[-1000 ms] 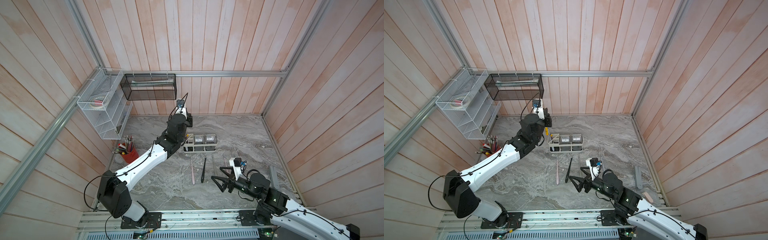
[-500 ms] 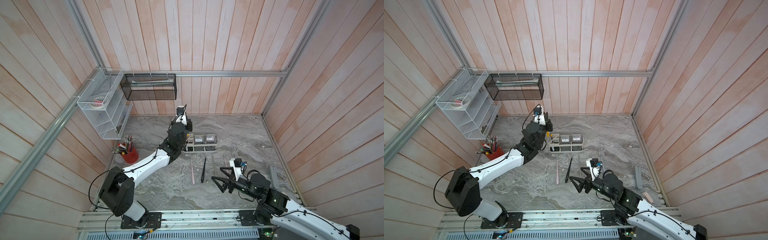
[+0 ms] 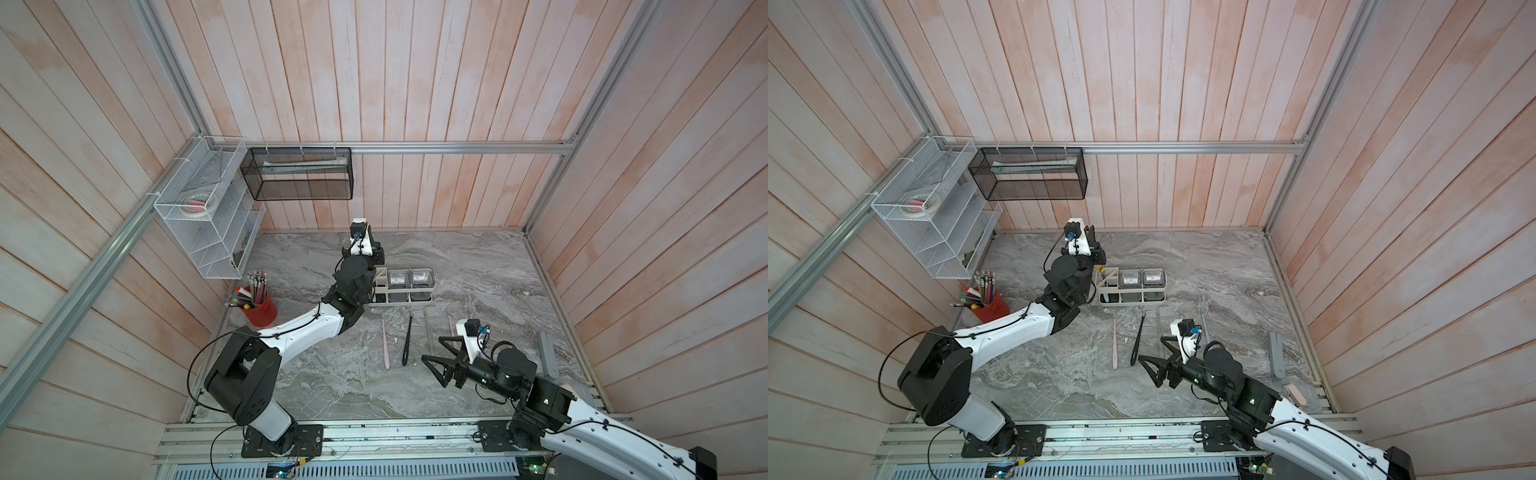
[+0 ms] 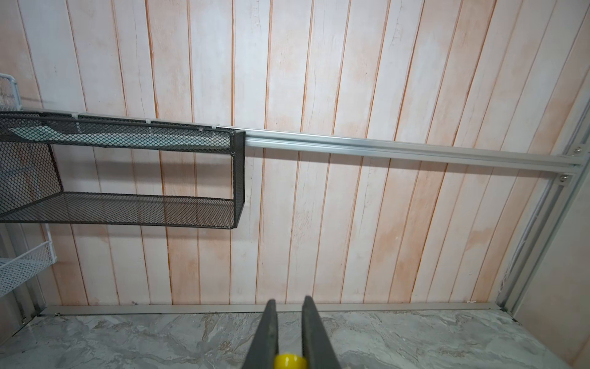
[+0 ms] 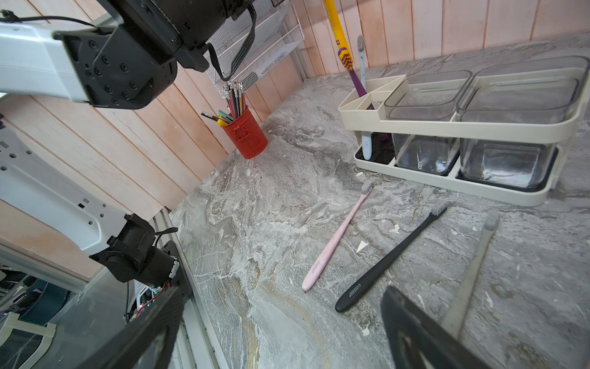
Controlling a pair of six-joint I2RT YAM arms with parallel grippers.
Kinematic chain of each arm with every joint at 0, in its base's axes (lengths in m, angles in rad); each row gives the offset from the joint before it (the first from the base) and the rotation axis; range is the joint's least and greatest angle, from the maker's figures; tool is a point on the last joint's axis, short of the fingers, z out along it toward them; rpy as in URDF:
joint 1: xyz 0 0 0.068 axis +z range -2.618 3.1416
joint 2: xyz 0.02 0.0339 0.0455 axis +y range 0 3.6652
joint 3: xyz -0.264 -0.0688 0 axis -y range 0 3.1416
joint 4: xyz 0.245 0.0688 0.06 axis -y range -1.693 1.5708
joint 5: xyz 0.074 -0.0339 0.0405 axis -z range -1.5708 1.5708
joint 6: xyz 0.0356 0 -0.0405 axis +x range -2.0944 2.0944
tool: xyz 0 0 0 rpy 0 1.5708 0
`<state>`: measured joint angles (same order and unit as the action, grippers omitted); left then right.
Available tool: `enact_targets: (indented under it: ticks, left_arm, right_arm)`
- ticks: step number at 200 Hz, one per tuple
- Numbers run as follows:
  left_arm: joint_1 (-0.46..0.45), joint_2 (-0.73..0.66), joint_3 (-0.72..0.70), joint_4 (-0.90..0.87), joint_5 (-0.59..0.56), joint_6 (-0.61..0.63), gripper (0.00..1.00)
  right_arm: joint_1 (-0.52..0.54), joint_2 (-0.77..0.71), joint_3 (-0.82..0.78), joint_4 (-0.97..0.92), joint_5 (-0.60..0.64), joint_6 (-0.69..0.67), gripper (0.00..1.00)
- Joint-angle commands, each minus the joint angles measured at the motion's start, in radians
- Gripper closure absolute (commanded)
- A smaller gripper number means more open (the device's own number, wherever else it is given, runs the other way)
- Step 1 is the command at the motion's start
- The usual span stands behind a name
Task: Place the toothbrush into the toothbrush holder
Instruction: Place the toothbrush in the toothbrush holder.
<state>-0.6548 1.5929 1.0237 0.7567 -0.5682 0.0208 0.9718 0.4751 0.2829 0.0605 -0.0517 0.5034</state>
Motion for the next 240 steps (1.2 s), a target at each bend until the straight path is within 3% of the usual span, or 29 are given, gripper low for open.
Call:
enact_targets:
  ticks: [1, 109, 240]
  left_arm:
    - [-0.003, 0.023, -0.01, 0.069, -0.022, 0.018, 1.0]
    - [-0.003, 0.137, -0.013, 0.194, -0.054, 0.029, 1.0]
    - [-0.008, 0.159, -0.025, 0.167, -0.038, -0.021, 1.0]
  right_arm:
    - [-0.004, 0.001, -0.01, 0.03, -0.014, -0.009, 0.02]
    - [-0.004, 0.013, -0.048, 0.082, -0.034, 0.007, 0.02]
    - [-0.004, 0.01, -0.079, 0.116, -0.045, 0.021, 0.02]
